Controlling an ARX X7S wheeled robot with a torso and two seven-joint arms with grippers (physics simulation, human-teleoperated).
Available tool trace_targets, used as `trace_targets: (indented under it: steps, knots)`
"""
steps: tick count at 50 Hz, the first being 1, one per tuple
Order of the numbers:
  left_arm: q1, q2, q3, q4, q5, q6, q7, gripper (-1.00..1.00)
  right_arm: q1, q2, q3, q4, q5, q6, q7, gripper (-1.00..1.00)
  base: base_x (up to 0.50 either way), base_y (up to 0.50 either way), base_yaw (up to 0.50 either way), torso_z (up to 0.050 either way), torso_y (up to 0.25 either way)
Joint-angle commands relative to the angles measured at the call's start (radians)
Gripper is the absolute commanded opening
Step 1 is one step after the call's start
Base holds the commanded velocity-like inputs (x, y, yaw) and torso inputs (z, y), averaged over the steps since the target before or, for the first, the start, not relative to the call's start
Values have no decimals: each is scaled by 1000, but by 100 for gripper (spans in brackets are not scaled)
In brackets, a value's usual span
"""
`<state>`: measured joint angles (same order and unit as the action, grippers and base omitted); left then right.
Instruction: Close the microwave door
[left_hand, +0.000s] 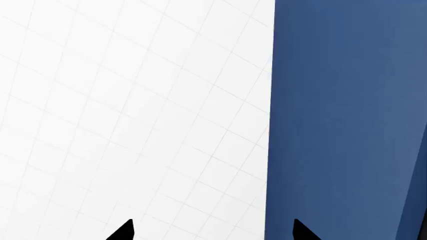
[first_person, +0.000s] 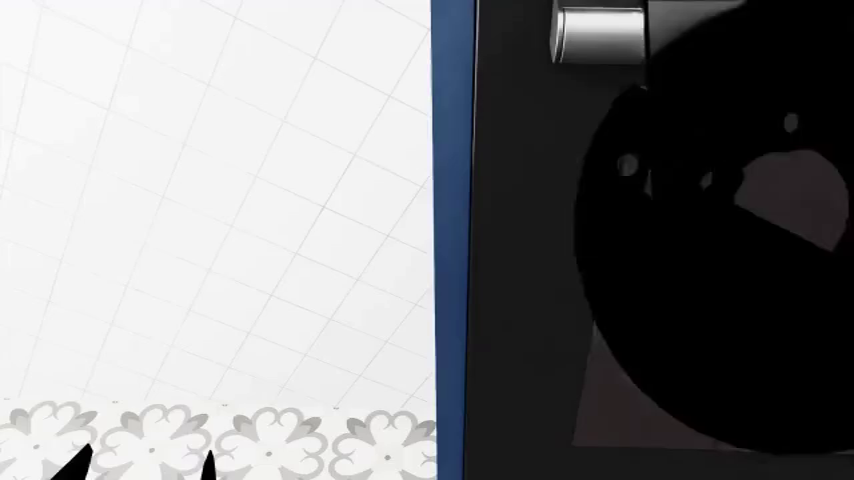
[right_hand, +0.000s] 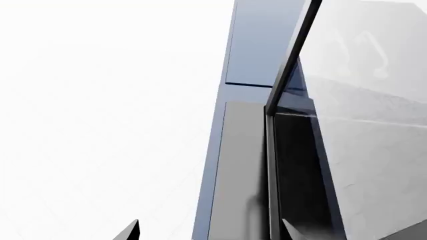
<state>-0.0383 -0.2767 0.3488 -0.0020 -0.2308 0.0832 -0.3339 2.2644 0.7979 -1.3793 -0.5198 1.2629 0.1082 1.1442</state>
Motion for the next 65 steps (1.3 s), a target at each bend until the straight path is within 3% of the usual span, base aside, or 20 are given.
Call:
trace_targets:
  steps: [1, 16, 36, 65]
  knots:
    - [-1, -2, 3, -3, -2, 4, -2, 100, 68, -41, 56, 94, 47, 71, -53, 100, 0, 0, 0, 0, 0]
    - [-4, -5, 6, -2, -3, 3, -9, 100, 67, -100, 111, 265, 28, 177, -150, 100, 0, 0, 0, 0, 0]
    - [-5, -9, 13, -10, -5, 13, -11, 100, 30, -53, 157, 269, 5, 226, -140, 100, 0, 0, 0, 0, 0]
    - [-6, -15, 21, -3, -7, 10, -22, 100, -27, -70, 162, 416, -84, 258, -185, 100, 0, 0, 0, 0, 0]
